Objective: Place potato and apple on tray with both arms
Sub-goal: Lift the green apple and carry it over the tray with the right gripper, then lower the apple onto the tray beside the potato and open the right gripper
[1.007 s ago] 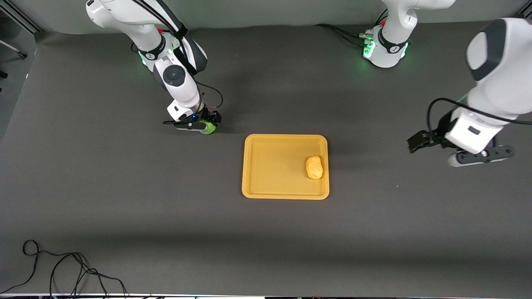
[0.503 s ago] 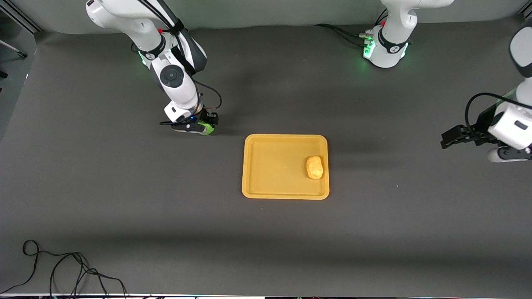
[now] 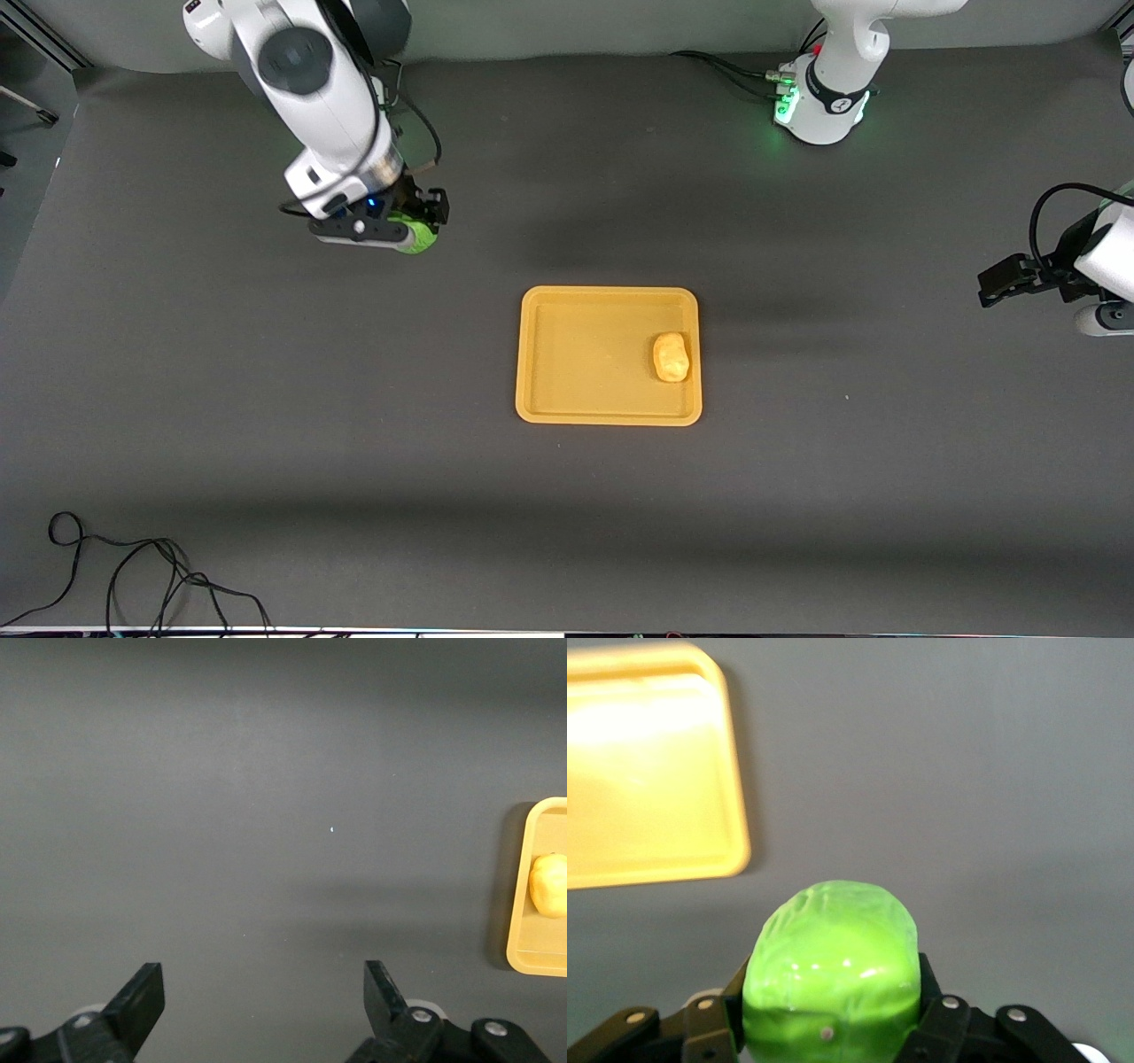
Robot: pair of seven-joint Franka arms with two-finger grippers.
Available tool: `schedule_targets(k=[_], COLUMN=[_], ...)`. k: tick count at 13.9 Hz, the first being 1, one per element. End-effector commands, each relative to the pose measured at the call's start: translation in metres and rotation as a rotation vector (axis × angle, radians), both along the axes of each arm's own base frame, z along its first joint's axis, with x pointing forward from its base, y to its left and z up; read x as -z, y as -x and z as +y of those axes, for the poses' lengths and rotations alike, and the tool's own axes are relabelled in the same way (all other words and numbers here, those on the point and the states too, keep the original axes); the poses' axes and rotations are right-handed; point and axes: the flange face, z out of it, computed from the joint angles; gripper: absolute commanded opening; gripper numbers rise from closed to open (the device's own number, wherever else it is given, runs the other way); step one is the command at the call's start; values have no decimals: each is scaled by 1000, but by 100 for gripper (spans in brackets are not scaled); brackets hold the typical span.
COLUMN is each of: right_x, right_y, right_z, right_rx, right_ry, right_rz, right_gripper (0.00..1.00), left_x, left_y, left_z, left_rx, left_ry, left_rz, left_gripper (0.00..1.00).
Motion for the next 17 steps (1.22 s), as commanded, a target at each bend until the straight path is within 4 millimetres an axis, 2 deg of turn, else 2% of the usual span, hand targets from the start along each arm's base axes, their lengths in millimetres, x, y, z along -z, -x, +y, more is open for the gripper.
schedule_targets(k=[1, 2, 4, 7, 9, 12, 15, 16, 17], right_x=[-6, -7, 10, 56, 98, 180, 253, 270, 287], right_y=[-46, -52, -57, -73, -84, -96, -92, -90, -77], right_z=[73, 109, 179, 238, 251, 257, 256, 257, 268], right_rx=[79, 92, 150, 245, 251, 232, 213, 205, 198], right_ry=[4, 2, 9, -17, -42, 4, -10, -16, -14], right_rz=[-7, -14, -21, -53, -81, -127, -147, -158, -155], right_gripper=[58, 58, 58, 58, 58, 58, 58, 58, 58], left_x=[-3, -3, -3, -2, -2, 2, 6, 7, 7], left_y=[1, 1, 1, 4, 4, 4, 3, 2, 2], left_z=[2, 3, 7, 5, 5, 6, 6, 4, 4], left_rx=[16, 14, -2, -1, -1, -3, -4, -1, -1], left_ry=[-9, -6, 28, 34, 34, 34, 34, 34, 34], left_rz=[8, 8, 8, 34, 34, 42, 48, 50, 50], left_gripper=[100, 100, 100, 100, 100, 100, 100, 100, 100])
